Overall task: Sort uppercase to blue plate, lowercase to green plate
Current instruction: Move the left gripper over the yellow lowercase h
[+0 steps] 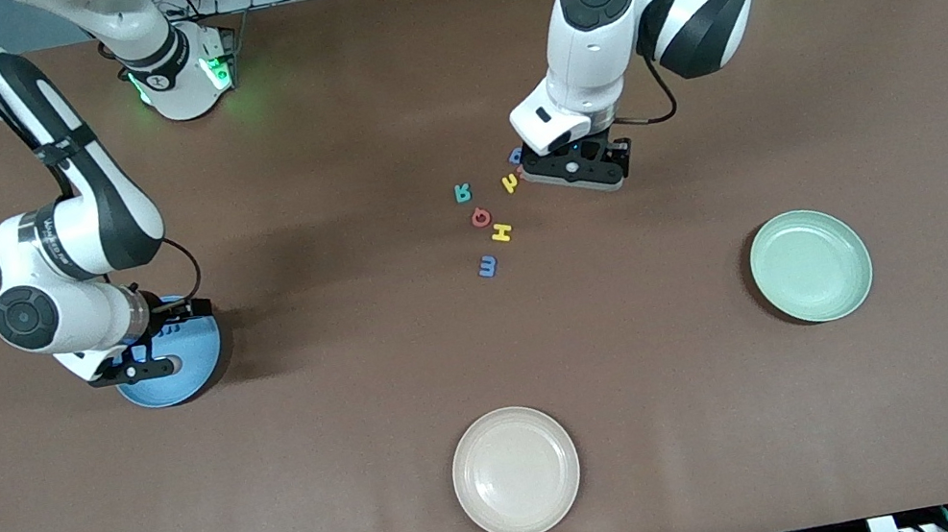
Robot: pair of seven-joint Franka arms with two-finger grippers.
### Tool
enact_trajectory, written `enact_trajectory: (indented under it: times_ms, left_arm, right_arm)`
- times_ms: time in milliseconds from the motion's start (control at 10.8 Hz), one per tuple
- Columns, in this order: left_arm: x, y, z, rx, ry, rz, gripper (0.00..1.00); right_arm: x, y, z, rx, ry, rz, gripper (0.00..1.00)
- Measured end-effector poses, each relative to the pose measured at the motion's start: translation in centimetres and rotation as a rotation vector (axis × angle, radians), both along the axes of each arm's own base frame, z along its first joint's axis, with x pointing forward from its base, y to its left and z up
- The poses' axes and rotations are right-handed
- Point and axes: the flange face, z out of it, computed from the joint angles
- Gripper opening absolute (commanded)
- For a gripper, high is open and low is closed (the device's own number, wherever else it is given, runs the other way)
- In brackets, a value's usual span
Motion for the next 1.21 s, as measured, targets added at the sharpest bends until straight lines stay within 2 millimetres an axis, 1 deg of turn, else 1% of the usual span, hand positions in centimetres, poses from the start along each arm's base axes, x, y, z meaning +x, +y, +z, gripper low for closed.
enact_trajectory:
  times_ms: [186, 279, 465, 558, 744, 837, 1023, 1209]
  left_arm:
    - [0.6, -0.9, -0.4, -0.009, 0.006, -0.167, 1.00]
    - [0.8, -1.7, -0.5, -0.018, 0.007, -0.233, 1.00]
    - [0.4, -4.1, -0.4, -0.039, 0.004, -0.353, 1.00]
    - [0.1, -5.3, -0.8, -0.048, 0.011, -0.396, 1.00]
    - [-1.5, -8.0, -2.6, -0.060, 0.045, -0.451, 1.00]
    - [-2.0, -8.8, -3.5, -0.062, 0.063, -0.465, 1.00]
    - [-1.9, -8.9, -4.4, -0.061, 0.078, -0.467, 1.00]
    - [-2.7, -9.1, -5.5, -0.024, 0.098, -0.500, 1.00]
  right_arm:
    - [0.3, 1.2, 1.4, 0.019, 0.020, -0.051, 1.00]
    - [0.7, 2.4, 2.8, 0.018, 0.045, -0.068, 1.00]
    - [1.3, 6.4, 5.8, 0.009, 0.053, -0.060, 1.00]
    - [1.2, 8.0, 6.4, 0.011, 0.049, -0.046, 1.00]
    - [0.9, 9.8, 6.9, 0.017, 0.043, -0.025, 1.00]
    - [0.7, 10.6, 7.1, 0.018, 0.040, -0.023, 1.00]
    - [0.4, 11.9, 7.4, 0.018, 0.037, -0.021, 1.00]
    - [0.2, 12.3, 7.4, 0.019, 0.041, -0.015, 1.00]
